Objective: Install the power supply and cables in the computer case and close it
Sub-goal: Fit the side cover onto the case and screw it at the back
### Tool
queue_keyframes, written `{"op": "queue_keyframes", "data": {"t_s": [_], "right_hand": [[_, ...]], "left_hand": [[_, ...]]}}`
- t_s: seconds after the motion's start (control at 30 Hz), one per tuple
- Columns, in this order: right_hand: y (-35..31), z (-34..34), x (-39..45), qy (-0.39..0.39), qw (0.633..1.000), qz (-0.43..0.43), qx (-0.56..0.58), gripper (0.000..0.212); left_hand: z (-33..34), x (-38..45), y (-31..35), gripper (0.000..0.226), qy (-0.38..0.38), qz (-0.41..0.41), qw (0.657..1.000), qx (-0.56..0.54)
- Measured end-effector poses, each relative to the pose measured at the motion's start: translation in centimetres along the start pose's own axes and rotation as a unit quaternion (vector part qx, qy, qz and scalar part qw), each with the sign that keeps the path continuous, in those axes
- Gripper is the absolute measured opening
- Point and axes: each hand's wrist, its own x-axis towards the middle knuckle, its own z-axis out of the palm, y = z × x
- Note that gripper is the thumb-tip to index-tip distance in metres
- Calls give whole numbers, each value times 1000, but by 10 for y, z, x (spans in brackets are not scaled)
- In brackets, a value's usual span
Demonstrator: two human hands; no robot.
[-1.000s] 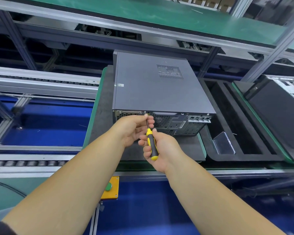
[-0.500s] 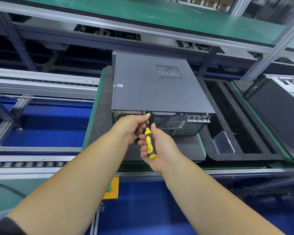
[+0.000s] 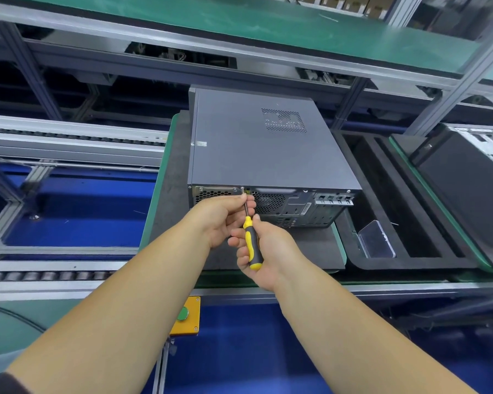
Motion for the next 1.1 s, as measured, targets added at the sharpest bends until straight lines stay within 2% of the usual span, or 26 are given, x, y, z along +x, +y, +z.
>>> {"op": "queue_keyframes", "data": {"t_s": [0.17,0.3,0.4,0.53,0.63,0.8,0.97,1.1], "right_hand": [[4,1,1,17,999,-35,-2,31],[4,5,1,17,1000,-15,4,46],[3,6,3,7,1000,-5,26,48],[7,2,4,13,999,-44,17,31],[8,0,2,26,997,-71,2,26],[4,3,1,39,998,-54,-18,38],[2,2,2,28,999,-31,-21,45],[4,1,4,22,999,-45,-14,34]], "left_hand": [[0,4,-1,9,25,4,1000,3],[5,5,-1,11,54,3,998,12],[7,5,-1,13,65,-3,998,22],[9,7,-1,11,73,3,997,15],[7,6,-1,13,66,5,998,18],[0,1,-1,18,2,3,1000,-4],[3,1,0,11,25,15,1000,0],[4,4,-2,10,34,17,999,-9]]}}
